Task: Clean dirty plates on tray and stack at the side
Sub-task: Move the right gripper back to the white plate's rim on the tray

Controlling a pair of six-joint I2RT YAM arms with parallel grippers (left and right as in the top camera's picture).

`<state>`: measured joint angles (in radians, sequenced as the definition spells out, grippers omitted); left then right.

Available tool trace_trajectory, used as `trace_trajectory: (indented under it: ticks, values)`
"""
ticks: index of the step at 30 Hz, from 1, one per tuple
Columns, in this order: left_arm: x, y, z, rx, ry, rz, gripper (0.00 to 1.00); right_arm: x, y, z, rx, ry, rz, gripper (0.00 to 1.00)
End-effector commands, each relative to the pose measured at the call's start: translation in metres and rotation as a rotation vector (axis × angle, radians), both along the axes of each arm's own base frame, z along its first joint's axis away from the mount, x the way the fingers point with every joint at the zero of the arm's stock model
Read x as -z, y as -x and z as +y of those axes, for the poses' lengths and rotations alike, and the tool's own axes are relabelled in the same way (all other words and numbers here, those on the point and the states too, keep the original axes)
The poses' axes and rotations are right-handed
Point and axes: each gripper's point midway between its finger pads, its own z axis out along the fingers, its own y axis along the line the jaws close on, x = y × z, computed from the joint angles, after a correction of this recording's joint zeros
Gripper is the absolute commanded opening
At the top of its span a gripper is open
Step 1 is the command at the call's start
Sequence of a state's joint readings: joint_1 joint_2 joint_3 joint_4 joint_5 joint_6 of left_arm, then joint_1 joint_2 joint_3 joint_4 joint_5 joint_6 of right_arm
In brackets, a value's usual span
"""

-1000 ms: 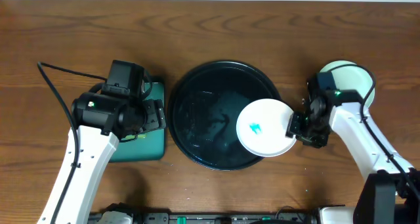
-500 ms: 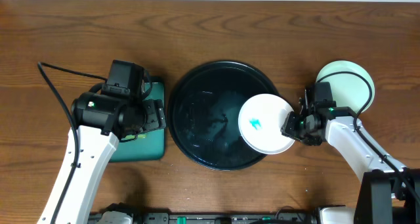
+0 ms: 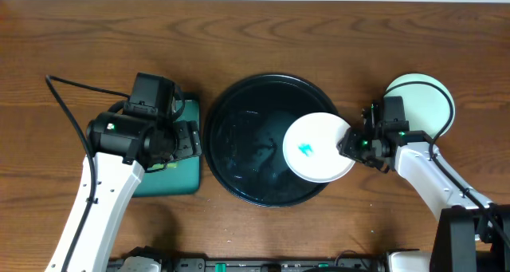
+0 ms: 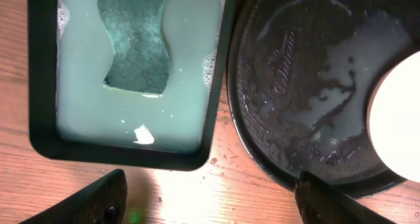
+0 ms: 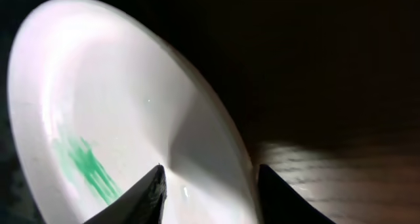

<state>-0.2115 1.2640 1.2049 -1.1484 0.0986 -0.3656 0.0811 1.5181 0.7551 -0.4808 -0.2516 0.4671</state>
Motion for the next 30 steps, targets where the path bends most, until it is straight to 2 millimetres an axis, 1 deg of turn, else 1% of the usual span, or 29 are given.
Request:
trace_trajectory:
  ticks: [1,4,9,13,18,25,30]
  values:
    - [-0.003,0.0,0.0,0.014,-0.006,-0.01,0.82,-0.001,0.001,0.009,-0.014,-0.045,0.0,0.4]
    - [-0.003,0.0,0.0,0.014,-0.006,-0.01,0.82,-0.002,0.001,0.009,-0.014,-0.045,0.0,0.34]
    - [-0.003,0.0,0.0,0.014,-0.006,-0.01,0.82,-0.003,-0.002,0.01,-0.015,-0.047,-0.016,0.11]
    - [-0.003,0.0,0.0,0.014,-0.006,-0.01,0.82,-0.003,-0.004,0.01,-0.015,-0.047,-0.023,0.11]
    - [-0.003,0.0,0.0,0.014,-0.006,-0.01,0.82,-0.004,-0.007,0.011,-0.021,-0.046,-0.039,0.22]
    - [-0.003,0.0,0.0,0.014,-0.006,-0.009,0.82,-0.001,-0.018,0.022,-0.055,-0.048,-0.083,0.23]
    - [-0.003,0.0,0.0,0.015,-0.007,-0.009,0.82,0.01,-0.019,0.025,-0.062,-0.045,-0.067,0.23]
